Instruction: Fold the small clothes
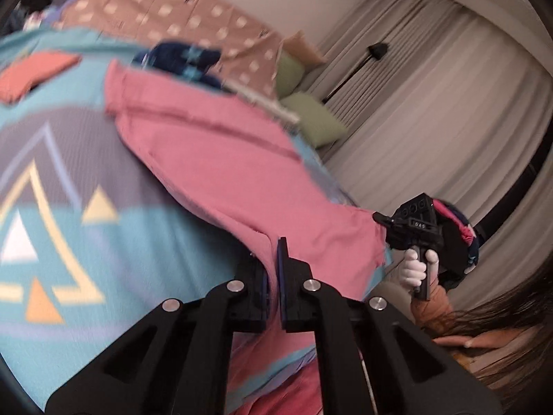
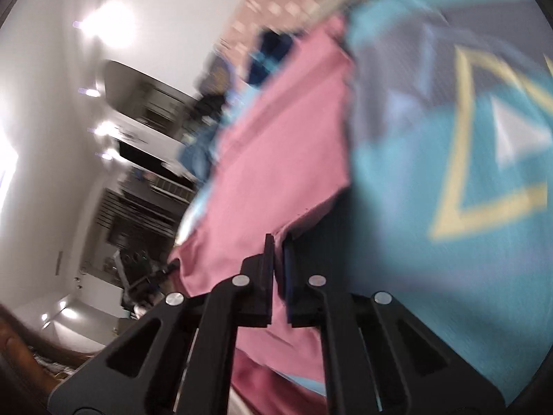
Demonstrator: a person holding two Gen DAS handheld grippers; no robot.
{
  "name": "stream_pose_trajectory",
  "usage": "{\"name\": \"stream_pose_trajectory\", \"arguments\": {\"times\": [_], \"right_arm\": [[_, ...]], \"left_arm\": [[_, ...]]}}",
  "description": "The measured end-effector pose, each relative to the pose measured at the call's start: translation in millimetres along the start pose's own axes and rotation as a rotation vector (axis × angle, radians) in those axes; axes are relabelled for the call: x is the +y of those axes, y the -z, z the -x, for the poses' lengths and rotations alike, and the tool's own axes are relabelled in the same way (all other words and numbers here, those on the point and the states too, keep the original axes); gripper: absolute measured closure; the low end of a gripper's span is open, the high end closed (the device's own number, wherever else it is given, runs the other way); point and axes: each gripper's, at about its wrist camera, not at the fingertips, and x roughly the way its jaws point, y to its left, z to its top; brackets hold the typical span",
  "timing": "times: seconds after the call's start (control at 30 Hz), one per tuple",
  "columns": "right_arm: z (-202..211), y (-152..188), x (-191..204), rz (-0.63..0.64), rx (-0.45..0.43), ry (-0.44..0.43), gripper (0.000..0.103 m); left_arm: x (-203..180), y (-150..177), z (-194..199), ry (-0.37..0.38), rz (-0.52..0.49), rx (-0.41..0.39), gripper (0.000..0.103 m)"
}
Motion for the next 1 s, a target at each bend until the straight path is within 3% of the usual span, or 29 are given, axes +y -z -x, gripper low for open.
{"name": "stream_pose_trajectory", "arguments": {"times": [0.13,0.37,0.67,1.0], "right_arm": [[15.8,-21.2,28.4,0.083,-0.097,-0.076,0.099],[19.1,-48.4,53.5,0.147,-0.189,-0.091,0.1],[3.6,-90.1,47.3,0.132,-0.219,-0.104,0.1],[-35.8,-154.4,36.7,0.13,-0.223,-0.059,0.1]], "left_arm": [[-11.8,-29.2,18.3,-0.003,-0.05,-0.103,0.099],[4.2,-55.1,29.1,0.009,0.017,-0.221,0.099],[14.3,-90.7,18.9,-0.013,0.021,-0.235,0.099],[44.9,-158.9,-20.9,-0.059,0.018,-0.224,0.098]]}}
